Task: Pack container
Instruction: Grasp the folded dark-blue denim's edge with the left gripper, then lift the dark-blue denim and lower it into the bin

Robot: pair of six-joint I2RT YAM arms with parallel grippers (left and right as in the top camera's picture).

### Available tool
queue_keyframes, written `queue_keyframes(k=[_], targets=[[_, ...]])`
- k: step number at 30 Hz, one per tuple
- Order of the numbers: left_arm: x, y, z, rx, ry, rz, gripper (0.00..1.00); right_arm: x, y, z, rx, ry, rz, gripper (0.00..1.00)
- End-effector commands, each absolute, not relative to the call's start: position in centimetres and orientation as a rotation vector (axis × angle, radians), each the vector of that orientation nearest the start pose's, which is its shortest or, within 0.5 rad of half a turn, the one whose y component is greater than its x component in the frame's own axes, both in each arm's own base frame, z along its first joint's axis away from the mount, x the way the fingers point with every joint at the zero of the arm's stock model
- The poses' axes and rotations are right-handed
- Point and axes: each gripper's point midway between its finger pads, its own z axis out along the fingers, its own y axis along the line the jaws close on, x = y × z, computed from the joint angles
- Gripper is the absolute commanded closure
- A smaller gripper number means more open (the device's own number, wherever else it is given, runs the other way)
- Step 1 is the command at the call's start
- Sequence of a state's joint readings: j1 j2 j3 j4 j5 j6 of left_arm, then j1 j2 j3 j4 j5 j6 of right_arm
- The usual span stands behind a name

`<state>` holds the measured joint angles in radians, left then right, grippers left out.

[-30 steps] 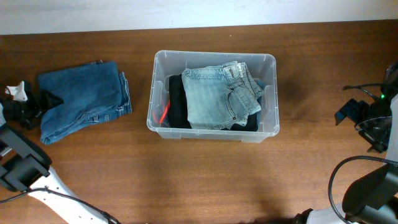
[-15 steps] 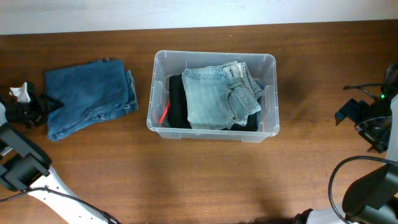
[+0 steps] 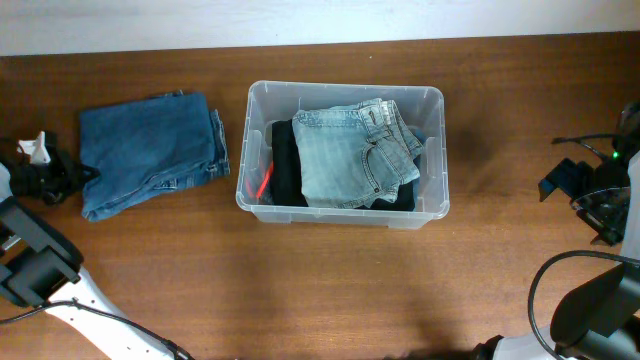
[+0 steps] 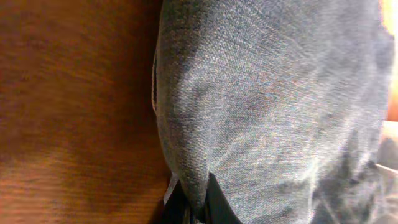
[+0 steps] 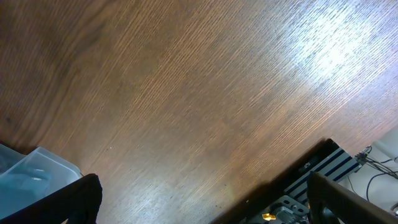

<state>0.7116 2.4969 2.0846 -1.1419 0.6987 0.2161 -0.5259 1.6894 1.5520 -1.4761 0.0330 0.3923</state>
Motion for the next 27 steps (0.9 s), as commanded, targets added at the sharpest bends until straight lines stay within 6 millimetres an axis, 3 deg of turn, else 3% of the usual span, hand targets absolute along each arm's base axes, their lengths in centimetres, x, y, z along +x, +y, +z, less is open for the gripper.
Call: queue_keyframes(k=[1, 5, 8, 9, 11, 12, 13, 15, 18, 23, 27], targets=[[45.8, 21.9, 5.1, -0.652, 2.423, -1.086, 0.99, 24.8, -15.2, 15.7, 1.427, 2.844, -0.050, 0.02], [46.8, 23.0, 9.9, -0.650, 2.321, -1.104, 0.99, 24.8, -15.2, 15.7, 1.427, 2.844, -0.050, 0.02], [47.6, 24.3, 16.0, -0.602, 2.248, -1.016, 0.99, 24.8, -15.2, 15.7, 1.427, 2.844, -0.050, 0.02], [48.2, 24.6, 20.9, -0.550, 2.177, -0.974, 0.99, 24.8, -15.2, 15.7, 1.427, 2.844, -0.050, 0.01], [48.2, 24.6, 25.5, -0.507, 2.121, -0.921, 0.99, 24.8, -15.2, 15.7, 1.427, 2.844, -0.050, 0.02], [48.0, 24.0, 29.1, -0.458, 2.086, -0.876, 0.99, 24.8, -15.2, 15.7, 1.427, 2.844, -0.050, 0.02], [47.8, 23.5, 30.6, -0.428, 2.072, -0.853, 0.99, 24.8, -15.2, 15.7, 1.427, 2.844, -0.050, 0.02], [47.2, 22.4, 33.9, -0.363, 2.042, -0.798, 0.99, 24.8, -15.2, 15.7, 1.427, 2.844, -0.050, 0.02], [45.8, 19.1, 39.9, -0.282, 1.980, -0.738, 0.99, 24.8, -15.2, 15.7, 1.427, 2.844, -0.050, 0.02], [43.7, 13.4, 45.6, -0.173, 1.925, -0.738, 0.99, 24.8, -15.2, 15.7, 1.427, 2.844, -0.050, 0.02], [42.4, 8.2, 48.6, -0.096, 1.903, -0.794, 0.99, 24.8, -15.2, 15.7, 1.427, 2.844, -0.050, 0.02]])
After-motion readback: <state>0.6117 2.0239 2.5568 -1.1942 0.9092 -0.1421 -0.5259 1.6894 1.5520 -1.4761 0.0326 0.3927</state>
